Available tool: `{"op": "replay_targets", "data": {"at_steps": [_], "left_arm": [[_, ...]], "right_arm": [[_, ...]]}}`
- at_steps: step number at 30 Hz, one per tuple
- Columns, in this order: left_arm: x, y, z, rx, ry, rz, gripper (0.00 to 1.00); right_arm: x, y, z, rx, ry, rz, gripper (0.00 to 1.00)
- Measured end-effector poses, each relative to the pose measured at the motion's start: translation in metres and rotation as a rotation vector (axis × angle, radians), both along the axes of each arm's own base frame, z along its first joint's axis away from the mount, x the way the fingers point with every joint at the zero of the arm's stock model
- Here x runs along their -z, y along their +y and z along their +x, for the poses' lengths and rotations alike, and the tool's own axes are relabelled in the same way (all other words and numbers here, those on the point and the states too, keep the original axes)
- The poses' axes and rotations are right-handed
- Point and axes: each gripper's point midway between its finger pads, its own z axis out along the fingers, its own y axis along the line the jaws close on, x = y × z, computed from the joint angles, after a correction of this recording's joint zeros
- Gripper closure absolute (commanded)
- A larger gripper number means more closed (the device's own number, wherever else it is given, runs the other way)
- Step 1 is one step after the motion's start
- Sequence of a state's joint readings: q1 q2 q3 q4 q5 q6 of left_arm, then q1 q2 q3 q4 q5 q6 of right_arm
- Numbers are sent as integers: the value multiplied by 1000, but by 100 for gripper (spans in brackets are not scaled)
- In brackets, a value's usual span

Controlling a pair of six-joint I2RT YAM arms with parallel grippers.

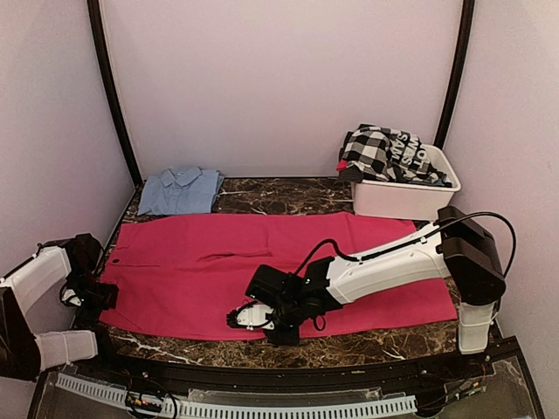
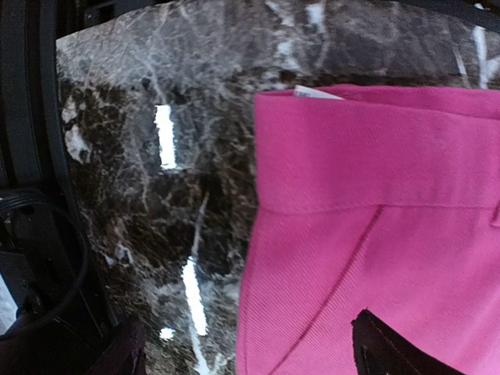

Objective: Fold and stack the mixed laundry pile
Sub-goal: Pick up the flattened trousers from the center of the board.

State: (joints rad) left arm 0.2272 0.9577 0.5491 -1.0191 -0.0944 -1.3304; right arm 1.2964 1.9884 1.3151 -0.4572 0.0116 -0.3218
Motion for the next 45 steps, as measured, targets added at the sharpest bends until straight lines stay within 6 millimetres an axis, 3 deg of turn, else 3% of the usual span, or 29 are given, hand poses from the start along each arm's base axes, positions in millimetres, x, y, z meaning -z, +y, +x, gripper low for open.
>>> {"op": "replay_targets", "data": {"at_steps": [4, 18, 20, 25, 27, 30, 36, 37, 39, 45], "left_arm": [[8, 6, -10, -42, 79, 32, 9], [6, 17, -11, -95, 64, 78, 11], [9, 16, -8, -92, 68, 70, 23], [27, 12, 1, -93, 57, 31, 30], [28, 12, 3, -94, 34, 32, 42], [29, 14, 7, -100, -9, 40, 76], [27, 14, 16, -68, -49, 40, 90], [23, 14, 17, -62, -52, 40, 97], [9, 16, 23, -53, -82, 47, 100], [-64, 24, 45, -16, -292, 123, 100]], "right_arm": [[-2, 0, 0, 5, 6, -4, 100], [0, 1, -3, 5, 27, -4, 100], [-1, 1, -3, 7, 28, -4, 100], [-1, 0, -1, 20, 31, -3, 100], [-2, 0, 0, 25, 32, 0, 100], [-5, 0, 2, 31, 34, 3, 100], [-19, 2, 2, 38, 45, 23, 100], [-22, 2, 2, 41, 46, 26, 100], [-31, 5, 2, 43, 43, 43, 100], [-61, 14, 7, 52, 32, 111, 100]]}}
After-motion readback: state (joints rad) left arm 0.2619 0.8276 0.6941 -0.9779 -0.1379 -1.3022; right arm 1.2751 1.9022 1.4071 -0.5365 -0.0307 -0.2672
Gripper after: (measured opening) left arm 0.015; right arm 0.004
